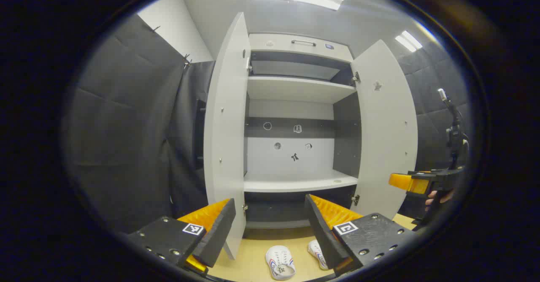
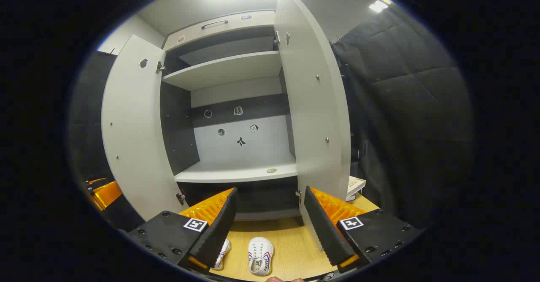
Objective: Grab one shoe with the right hand and put it into the shoe cabinet, grab the other shoe with the left hand and put it into the shoe cabinet; then close the right door with the right hand and the left door with the left hand.
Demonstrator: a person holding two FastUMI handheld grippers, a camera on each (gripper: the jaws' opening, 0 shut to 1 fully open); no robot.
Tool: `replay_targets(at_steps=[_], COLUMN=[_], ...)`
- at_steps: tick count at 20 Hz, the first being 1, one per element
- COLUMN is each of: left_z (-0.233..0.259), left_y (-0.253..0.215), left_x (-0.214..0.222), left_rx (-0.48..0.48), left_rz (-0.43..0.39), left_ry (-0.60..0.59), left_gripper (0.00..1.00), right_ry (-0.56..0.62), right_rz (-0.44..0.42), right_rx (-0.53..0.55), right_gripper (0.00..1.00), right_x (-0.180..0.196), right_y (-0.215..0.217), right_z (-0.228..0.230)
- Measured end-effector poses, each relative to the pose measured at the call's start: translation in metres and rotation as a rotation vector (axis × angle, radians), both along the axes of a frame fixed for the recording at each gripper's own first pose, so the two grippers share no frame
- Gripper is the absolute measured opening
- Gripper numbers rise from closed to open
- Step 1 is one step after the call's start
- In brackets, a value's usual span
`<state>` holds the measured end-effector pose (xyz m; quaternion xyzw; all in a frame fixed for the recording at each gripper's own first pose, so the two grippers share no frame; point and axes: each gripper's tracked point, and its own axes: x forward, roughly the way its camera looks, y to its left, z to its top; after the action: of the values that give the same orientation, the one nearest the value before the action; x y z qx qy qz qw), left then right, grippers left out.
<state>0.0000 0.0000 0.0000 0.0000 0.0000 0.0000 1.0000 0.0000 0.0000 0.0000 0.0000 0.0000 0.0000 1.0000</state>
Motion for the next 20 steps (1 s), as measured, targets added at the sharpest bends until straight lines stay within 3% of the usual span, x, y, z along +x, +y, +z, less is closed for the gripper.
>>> replay_targets(at_steps=[3, 4, 10, 20], left_z=[-0.005, -0.005, -0.011, -0.026], left_y=[-0.002, -0.003, -0.004, 0.006], left_x=[0.0, -0.001, -0.002, -0.016], left_rx=[-0.006, -0.007, -0.013, -0.041], left_rz=[-0.006, -0.007, -0.014, 0.027], left_ry=[0.015, 0.013, 0.022, 0.054], left_gripper=[0.93, 0.95, 0.93, 0.93], right_ry=[0.017, 0.019, 0.052, 0.237], right_rz=[-0.006, -0.004, 0.008, 0.083], right_rx=[-0.025, -0.033, -0.027, -0.07], right_gripper=[0.92, 0.98, 0.98, 0.98], right_x=[-0.008, -0.009, -0.004, 0.021], right_y=[-0.001, -0.001, -0.002, 0.007], right_z=[-0.007, -0.007, -0.014, -0.057])
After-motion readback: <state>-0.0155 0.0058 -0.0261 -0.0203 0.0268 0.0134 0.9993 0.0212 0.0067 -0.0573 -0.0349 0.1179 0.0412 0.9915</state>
